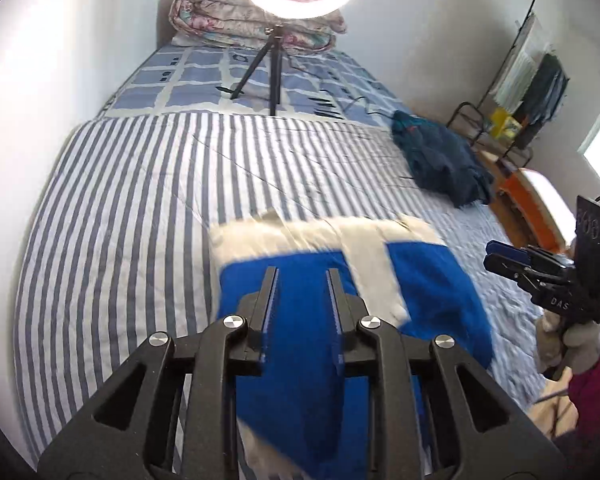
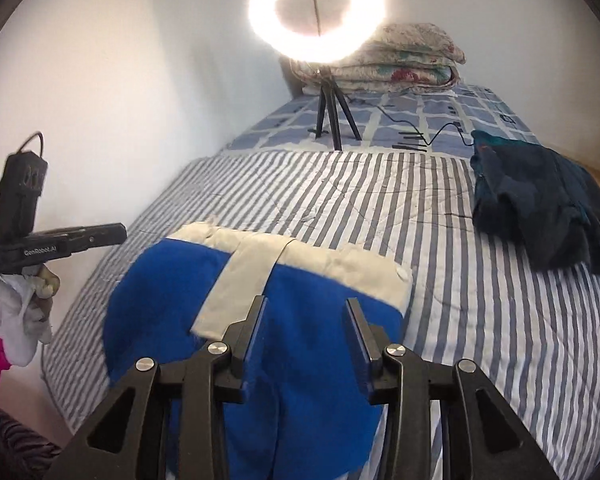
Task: Fold large clothes
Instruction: 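Press the blue folded bundle flat with both grippers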
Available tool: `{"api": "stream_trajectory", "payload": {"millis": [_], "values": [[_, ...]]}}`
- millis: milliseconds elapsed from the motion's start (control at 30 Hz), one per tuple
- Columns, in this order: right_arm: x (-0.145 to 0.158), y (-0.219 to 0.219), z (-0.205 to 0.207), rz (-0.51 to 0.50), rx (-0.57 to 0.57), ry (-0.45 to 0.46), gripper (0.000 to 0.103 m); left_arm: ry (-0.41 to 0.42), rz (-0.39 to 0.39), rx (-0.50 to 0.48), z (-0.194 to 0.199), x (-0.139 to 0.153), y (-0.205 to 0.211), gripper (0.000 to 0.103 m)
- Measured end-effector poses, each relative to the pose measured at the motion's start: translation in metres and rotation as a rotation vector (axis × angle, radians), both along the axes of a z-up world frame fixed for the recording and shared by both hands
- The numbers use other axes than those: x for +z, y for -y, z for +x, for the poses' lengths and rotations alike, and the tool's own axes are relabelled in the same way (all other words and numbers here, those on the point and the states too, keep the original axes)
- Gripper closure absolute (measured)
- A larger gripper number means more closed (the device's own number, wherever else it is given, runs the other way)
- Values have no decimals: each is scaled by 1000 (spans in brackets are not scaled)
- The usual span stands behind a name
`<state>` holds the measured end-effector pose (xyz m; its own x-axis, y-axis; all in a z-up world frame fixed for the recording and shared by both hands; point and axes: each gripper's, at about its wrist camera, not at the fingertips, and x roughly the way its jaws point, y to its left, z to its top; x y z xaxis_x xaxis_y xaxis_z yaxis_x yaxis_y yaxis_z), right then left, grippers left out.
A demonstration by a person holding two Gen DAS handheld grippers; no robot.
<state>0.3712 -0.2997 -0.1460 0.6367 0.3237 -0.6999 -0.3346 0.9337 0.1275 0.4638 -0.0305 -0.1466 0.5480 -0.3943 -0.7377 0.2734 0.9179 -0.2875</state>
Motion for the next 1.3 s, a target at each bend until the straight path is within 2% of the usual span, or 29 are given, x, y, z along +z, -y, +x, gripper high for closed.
{"api": "stream_trajectory", "payload": {"millis": [200, 367, 433, 500, 567, 667, 767, 867, 1000, 1133, 1233, 1300], "values": [[-24, -12, 49, 12, 3, -81, 67, -65, 29, 6, 28, -45, -5, 83], [-56, -13, 62, -18, 4, -156, 67, -119, 41, -17, 23, -90, -12, 83], [-72, -13, 60, -12, 2, -179, 68, -95, 29, -20, 16, -109, -11, 83], [-85, -22, 56, -98, 11, -176, 70, -45, 45, -29, 8, -111, -7, 82], [-80, -29, 54, -149, 8, -168, 70, -66, 49, -45, 10, -106, -8, 82], [-57, -19, 44, -84, 8, -169, 71, -95, 8, -13, 8, -90, -21, 83], [-35, -3, 16, -35, 26, -137, 71, -36, 24, -34, -13, -66, -30, 82], [-30, 14, -10, 6, 25, -154, 71, -21, -1, -36, -31, -56, -39, 82], [-43, 21, -29, 10, 37, -175, 71, -62, 35, -46, -44, -75, -40, 83], [-71, 17, -32, -81, 35, -223, 75, -99, 87, -73, -47, -101, -33, 82], [-85, 15, -35, -118, 34, -221, 76, -130, 39, -59, -46, -113, -37, 81], [-82, 12, -37, -146, 35, -215, 75, -128, 44, -68, -47, -112, -38, 81]]}}
